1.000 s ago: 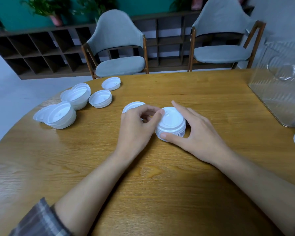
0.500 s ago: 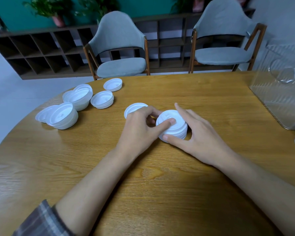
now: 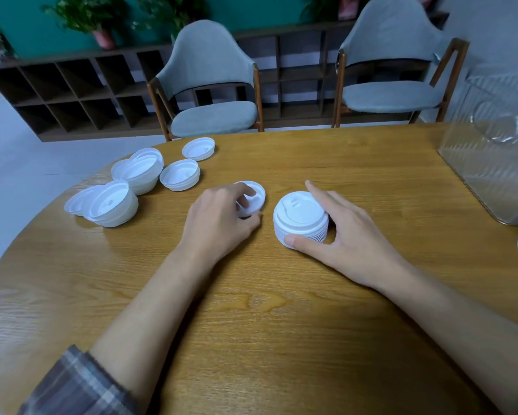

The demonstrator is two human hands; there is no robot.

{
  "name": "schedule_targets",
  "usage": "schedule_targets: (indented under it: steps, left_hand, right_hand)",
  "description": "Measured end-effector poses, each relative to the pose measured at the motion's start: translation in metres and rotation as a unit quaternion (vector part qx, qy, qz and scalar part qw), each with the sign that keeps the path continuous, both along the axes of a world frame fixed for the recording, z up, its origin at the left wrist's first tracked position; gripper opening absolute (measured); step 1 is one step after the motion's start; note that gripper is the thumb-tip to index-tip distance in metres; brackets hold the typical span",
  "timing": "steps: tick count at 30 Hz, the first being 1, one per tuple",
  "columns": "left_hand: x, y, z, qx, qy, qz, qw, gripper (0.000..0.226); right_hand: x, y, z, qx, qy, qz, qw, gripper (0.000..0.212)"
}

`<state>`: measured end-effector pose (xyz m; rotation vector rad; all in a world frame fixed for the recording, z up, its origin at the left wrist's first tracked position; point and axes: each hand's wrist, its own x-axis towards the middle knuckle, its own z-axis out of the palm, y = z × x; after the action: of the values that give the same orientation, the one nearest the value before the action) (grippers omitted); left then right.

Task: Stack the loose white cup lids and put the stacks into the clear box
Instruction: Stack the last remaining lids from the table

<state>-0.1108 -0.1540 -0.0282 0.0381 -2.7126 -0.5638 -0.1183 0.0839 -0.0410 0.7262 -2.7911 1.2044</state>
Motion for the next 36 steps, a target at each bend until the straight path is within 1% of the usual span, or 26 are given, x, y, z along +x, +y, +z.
schedule_targets:
  steps: [3,7,11,14,19,23,25,27,29,32,36]
  left_hand:
    - [-0.001,0.0,-0.001,0.012,0.013,-0.017,1.0,0.027]
    - [-0.002,-0.001,-0.003,0.043,0.031,-0.035,0.998,0.031]
    - [-0.002,0.002,-0.001,0.123,0.059,-0.051,0.989,0.043]
    - [0.001,0.007,0.006,0.163,0.087,-0.073,0.98,0.048]
    - [0.005,0.014,0.013,0.188,0.14,-0.066,0.97,0.042]
    - [0.005,0.018,0.016,0.252,0.151,-0.048,0.955,0.039]
    - [0.005,0.018,0.017,0.318,0.137,-0.037,0.937,0.037]
    - [0.005,0.019,0.019,0.413,0.084,-0.027,0.906,0.038]
    - [0.007,0.021,0.022,0.484,0.029,-0.038,0.874,0.042]
    - [0.007,0.023,0.025,0.542,-0.004,-0.041,0.84,0.044]
    - [0.006,0.018,0.028,0.61,-0.044,-0.049,0.79,0.042]
  right_hand:
    - [0.0,0.0,0.0,-0.002,-0.001,-0.001,1.0,0.104]
    - [0.001,0.0,0.0,-0.001,0.001,-0.002,1.0,0.103]
    - [0.001,-0.001,0.002,0.002,0.002,-0.001,1.0,0.103]
    - [0.001,0.0,0.002,0.001,0.003,0.0,1.0,0.105]
    - [0.002,-0.002,0.002,-0.01,0.013,-0.007,1.0,0.101]
    - [0.002,-0.002,0.001,-0.012,0.014,-0.006,1.0,0.1]
    - [0.001,-0.002,0.001,-0.012,0.018,-0.006,1.0,0.1]
    - [0.001,-0.001,0.001,-0.012,0.019,-0.009,1.0,0.099]
    - [0.001,-0.001,0.002,-0.014,0.018,-0.009,1.0,0.098]
    - [0.0,-0.001,0.001,-0.022,0.022,-0.006,0.999,0.097]
    - [0.001,-0.001,0.0,-0.023,0.025,-0.003,0.999,0.096]
